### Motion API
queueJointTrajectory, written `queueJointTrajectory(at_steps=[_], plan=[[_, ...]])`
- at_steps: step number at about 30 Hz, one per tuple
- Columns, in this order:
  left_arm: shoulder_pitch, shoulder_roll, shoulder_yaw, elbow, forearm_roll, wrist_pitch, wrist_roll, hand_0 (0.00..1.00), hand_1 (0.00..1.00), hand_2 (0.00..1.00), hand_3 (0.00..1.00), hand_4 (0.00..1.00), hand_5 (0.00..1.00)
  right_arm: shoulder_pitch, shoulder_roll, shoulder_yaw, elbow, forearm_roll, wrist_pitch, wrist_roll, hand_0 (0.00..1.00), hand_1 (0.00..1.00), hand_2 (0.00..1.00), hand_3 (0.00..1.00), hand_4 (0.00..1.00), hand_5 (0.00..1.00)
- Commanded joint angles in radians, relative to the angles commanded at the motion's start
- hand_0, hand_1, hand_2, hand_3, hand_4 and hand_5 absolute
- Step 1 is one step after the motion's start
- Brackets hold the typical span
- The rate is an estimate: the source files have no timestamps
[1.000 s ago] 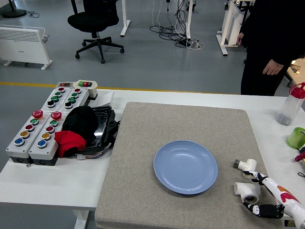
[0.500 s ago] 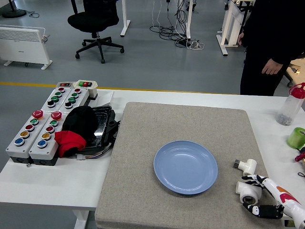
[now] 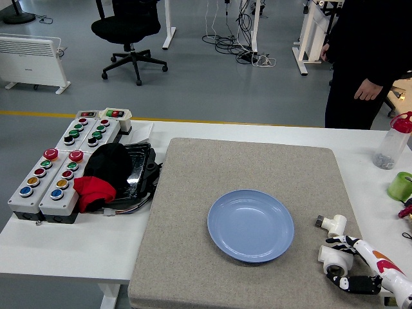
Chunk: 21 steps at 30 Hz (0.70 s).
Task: Pick pipe place plate twice
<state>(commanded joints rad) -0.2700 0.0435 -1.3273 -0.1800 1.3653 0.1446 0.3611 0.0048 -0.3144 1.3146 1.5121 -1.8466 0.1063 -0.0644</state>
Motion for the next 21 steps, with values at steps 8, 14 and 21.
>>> queueJointTrajectory(at_steps=[8, 14, 21], plan=[[0.004, -0.001, -0.001, 0.0, 0.005, -0.001, 0.001, 0.721, 0.747, 0.704, 0.649, 0.399, 0.998, 0.001, 0.002, -0.009, -0.008, -0.006, -0.018, 0.006, 0.385, 0.526, 0.628, 0.748, 0.752, 0.367], [0.008, -0.002, -0.003, 0.0, 0.01, -0.001, 0.002, 0.72, 0.747, 0.704, 0.649, 0.399, 0.998, -0.001, 0.003, -0.014, -0.008, -0.007, -0.051, 0.024, 0.334, 0.477, 0.59, 0.721, 0.73, 0.349], [0.011, -0.001, -0.004, 0.0, 0.015, -0.002, 0.002, 0.72, 0.747, 0.704, 0.648, 0.399, 0.998, -0.002, 0.002, -0.018, -0.002, 0.006, -0.079, 0.039, 0.306, 0.456, 0.583, 0.71, 0.712, 0.342]])
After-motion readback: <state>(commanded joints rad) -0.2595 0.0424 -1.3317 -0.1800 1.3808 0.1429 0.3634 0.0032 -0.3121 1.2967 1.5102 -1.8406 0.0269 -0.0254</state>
